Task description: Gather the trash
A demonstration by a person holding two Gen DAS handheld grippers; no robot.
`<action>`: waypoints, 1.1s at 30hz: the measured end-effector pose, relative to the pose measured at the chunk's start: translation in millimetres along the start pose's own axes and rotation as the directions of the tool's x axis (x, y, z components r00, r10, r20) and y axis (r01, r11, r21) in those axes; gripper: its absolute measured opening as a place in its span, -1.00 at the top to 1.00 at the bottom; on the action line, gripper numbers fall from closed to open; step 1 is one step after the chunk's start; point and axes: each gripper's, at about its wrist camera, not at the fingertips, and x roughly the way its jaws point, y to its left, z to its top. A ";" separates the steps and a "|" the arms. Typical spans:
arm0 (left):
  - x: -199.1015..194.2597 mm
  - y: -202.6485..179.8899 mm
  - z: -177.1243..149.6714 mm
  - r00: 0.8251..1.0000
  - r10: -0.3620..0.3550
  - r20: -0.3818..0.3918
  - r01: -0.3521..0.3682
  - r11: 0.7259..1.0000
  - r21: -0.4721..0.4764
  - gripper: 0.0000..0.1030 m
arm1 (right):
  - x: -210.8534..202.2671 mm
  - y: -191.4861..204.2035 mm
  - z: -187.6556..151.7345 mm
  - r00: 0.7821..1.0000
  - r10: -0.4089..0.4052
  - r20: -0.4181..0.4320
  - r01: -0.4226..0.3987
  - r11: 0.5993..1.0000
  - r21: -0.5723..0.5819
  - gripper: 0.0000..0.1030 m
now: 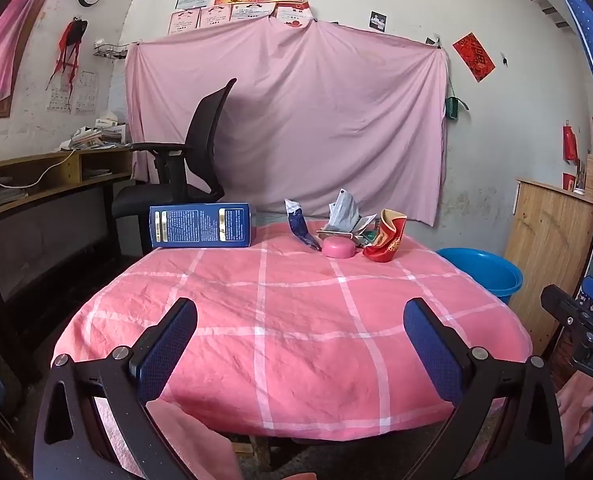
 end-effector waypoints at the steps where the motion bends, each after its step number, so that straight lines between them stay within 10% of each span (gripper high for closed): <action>1: 0.3 -0.2 0.2 1.000 -0.001 -0.001 0.001 1.000 0.001 -0.97 | 0.0 0.1 0.0 1.000 0.000 -0.003 0.000 1.000 -0.002 -1.00; 33: 1.1 2.3 -1.5 1.000 0.002 0.001 -0.002 1.000 -0.003 -0.97 | 2.2 2.0 -1.7 1.000 -0.001 0.001 0.001 1.000 0.003 -1.00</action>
